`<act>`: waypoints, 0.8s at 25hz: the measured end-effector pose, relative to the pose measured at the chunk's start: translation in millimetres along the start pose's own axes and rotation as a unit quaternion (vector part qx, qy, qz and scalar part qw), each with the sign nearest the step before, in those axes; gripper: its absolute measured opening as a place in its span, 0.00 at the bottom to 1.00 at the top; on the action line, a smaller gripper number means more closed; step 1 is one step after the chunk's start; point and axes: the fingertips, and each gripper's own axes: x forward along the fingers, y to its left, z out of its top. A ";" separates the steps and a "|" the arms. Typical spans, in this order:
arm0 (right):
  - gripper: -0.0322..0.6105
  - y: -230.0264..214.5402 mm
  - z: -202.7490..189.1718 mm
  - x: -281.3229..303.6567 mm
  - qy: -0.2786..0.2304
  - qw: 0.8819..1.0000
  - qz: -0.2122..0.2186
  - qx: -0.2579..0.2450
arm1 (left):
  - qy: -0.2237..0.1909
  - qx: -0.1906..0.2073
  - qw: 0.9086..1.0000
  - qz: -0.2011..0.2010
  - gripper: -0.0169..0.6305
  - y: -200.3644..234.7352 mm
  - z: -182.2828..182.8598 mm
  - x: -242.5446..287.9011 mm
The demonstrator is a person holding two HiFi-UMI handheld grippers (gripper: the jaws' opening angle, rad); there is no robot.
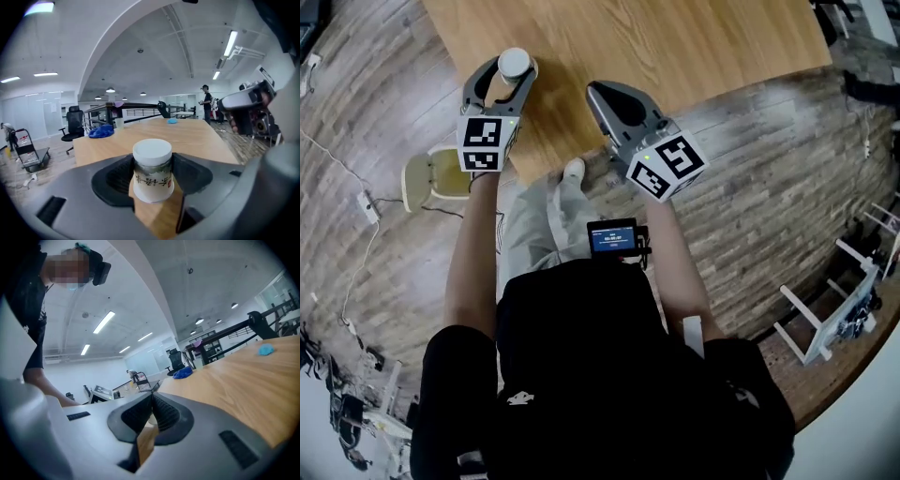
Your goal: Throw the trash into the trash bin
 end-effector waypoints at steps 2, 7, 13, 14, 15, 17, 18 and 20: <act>0.05 14.0 -12.2 18.3 0.014 0.999 0.031 0.006 | 0.004 -0.015 0.999 0.036 0.44 19.0 -11.9 -27.2; 0.05 69.2 -38.6 60.6 0.054 0.993 0.096 -0.041 | 0.020 -0.049 0.991 0.124 0.44 58.9 -48.9 -102.9; 0.05 131.9 -71.6 111.5 0.091 0.978 0.167 -0.080 | 0.046 -0.099 0.977 0.185 0.44 93.3 -116.7 -163.8; 0.05 140.9 -79.2 118.7 0.098 0.976 0.176 -0.082 | 0.052 -0.105 0.974 0.191 0.44 97.3 -130.1 -171.6; 0.05 150.2 -86.1 125.1 0.103 0.974 0.183 -0.082 | 0.057 -0.111 0.972 0.197 0.44 100.7 -142.8 -179.4; 0.05 170.4 -97.0 136.0 0.108 0.971 0.197 -0.083 | 0.066 -0.124 0.968 0.206 0.44 104.2 -166.6 -195.0; 0.05 181.7 -101.3 141.9 0.111 0.969 0.205 -0.086 | 0.069 -0.133 0.966 0.211 0.44 105.7 -178.3 -202.4; 0.05 204.8 -107.5 158.0 0.113 0.964 0.223 -0.092 | 0.074 -0.155 0.959 0.225 0.44 112.5 -203.0 -215.7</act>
